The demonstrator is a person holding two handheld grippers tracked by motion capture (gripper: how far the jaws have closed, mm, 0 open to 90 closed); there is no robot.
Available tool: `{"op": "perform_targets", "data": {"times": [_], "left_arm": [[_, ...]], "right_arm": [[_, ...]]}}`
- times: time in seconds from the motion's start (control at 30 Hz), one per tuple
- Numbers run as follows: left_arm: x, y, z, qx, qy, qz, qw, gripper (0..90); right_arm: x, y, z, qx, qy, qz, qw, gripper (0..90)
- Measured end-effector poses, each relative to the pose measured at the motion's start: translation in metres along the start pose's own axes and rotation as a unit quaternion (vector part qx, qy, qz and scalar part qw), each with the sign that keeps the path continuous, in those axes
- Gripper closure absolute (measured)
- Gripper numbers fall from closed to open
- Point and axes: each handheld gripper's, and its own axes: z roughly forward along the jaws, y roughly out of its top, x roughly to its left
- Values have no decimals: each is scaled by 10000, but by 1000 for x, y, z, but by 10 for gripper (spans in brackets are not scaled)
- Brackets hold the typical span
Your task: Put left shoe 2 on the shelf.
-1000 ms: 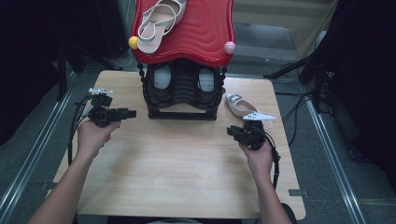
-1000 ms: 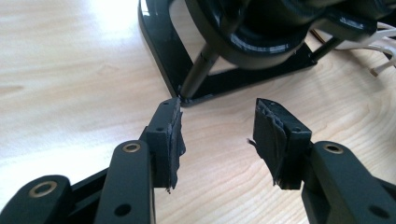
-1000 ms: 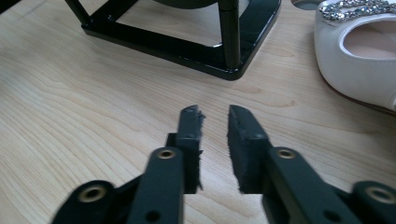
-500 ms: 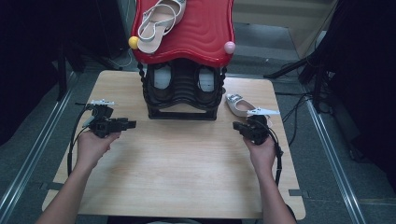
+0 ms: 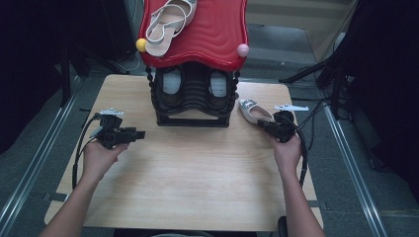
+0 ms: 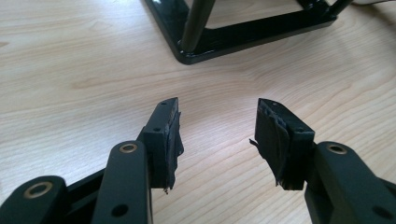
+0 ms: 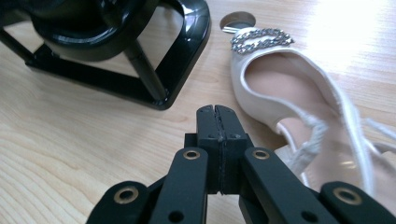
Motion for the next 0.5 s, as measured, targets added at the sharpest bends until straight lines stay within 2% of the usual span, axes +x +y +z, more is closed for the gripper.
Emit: {"op": "perform_targets", "data": {"times": [0.13,0.23,0.33,0.4,0.5], "left_arm": [[-1,-1,2,65,-14,42,10000,503],[-2,-3,5,105,-32,86,9999,503],[-1,-4,6,196,-130,123,9996,503],[-1,-4,6,154,-203,52,9997,504],[0,-4,5,70,-149,52,9999,504]], "right_arm": [[-6,8,-1,9,-62,-51,10000,900],[-12,13,-2,9,-11,41,10000,890],[-19,19,-3,23,-107,1,9999,900],[-23,23,-2,32,-196,-20,9998,900],[-34,24,0,-129,-259,114,9995,900]]}}
